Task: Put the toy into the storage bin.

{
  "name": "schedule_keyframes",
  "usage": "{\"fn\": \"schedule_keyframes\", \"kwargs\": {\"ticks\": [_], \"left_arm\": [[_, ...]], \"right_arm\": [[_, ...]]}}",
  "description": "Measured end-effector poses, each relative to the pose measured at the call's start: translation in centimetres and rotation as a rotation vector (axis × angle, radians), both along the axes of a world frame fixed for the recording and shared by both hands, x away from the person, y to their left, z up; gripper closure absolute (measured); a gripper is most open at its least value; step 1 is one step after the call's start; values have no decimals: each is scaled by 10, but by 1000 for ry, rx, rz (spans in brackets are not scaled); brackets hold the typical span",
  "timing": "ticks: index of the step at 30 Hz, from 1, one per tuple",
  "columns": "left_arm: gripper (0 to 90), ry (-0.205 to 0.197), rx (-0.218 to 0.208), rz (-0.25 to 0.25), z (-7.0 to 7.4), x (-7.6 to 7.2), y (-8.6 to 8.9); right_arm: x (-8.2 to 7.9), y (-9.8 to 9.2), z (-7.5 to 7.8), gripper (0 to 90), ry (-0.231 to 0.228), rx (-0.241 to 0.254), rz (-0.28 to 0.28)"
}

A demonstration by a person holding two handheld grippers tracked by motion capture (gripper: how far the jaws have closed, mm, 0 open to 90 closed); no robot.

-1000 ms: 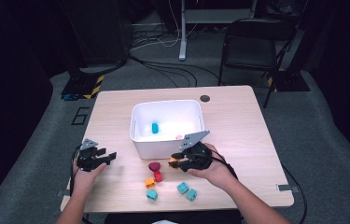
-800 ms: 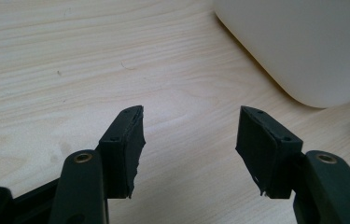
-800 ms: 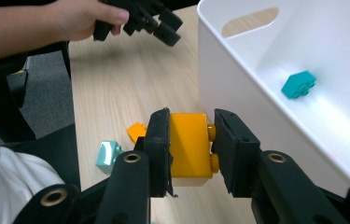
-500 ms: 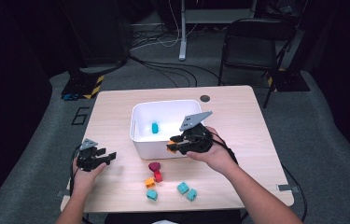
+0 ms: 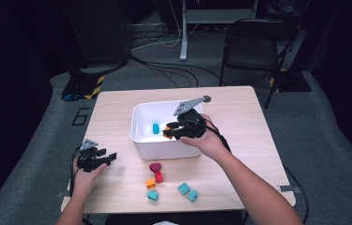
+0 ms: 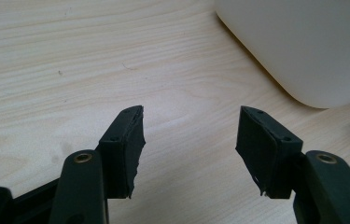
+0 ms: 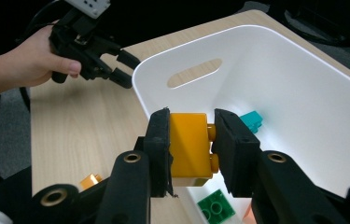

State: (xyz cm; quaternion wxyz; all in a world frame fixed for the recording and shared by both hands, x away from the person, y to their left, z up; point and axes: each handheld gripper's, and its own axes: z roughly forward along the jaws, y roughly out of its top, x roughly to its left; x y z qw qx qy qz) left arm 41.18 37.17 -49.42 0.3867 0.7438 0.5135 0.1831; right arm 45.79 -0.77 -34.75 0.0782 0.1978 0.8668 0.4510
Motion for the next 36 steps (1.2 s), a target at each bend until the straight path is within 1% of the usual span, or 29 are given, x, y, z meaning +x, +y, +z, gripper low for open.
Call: {"fn": "schedule_keyframes", "kwargs": {"ticks": [9,13,14,17,19,20,21,23,25,26,28,33,35,36], "left_arm": [[413,-2,1,1,0,1,2],[412,1,-1,1,0,1,2],[412,1,-1,1,0,1,2],[412,0,-2,1,-1,1,2],[412,1,-2,0,-1,1,2],[412,0,-3,1,-1,1,2],[413,-1,-3,1,-1,1,2],[413,-6,-5,4,-1,1,2],[412,-3,-4,4,-1,1,3],[412,-5,-6,7,-1,1,3],[412,3,-4,4,-1,2,4],[413,-1,-4,3,-1,2,3],[412,2,-5,3,-1,2,3],[412,4,-3,2,-1,2,3]], "right_arm": [[22,12,-1,669,2,16,-38],[30,19,-2,669,-13,15,-52],[32,21,-3,669,-24,10,-53],[39,25,-6,669,-29,17,-66],[46,27,-9,669,-29,19,-80],[48,28,-10,669,-18,19,-87],[50,29,-11,669,-23,17,-92],[55,31,-13,669,-18,10,-99],[59,33,-16,669,-20,-1,-103],[60,33,-18,669,-10,-6,-111],[64,34,-21,669,-21,-16,-107],[71,36,-27,669,-6,-27,-125],[75,36,-30,669,-17,-41,-116],[75,36,-31,668,-1,-44,-131]]}}
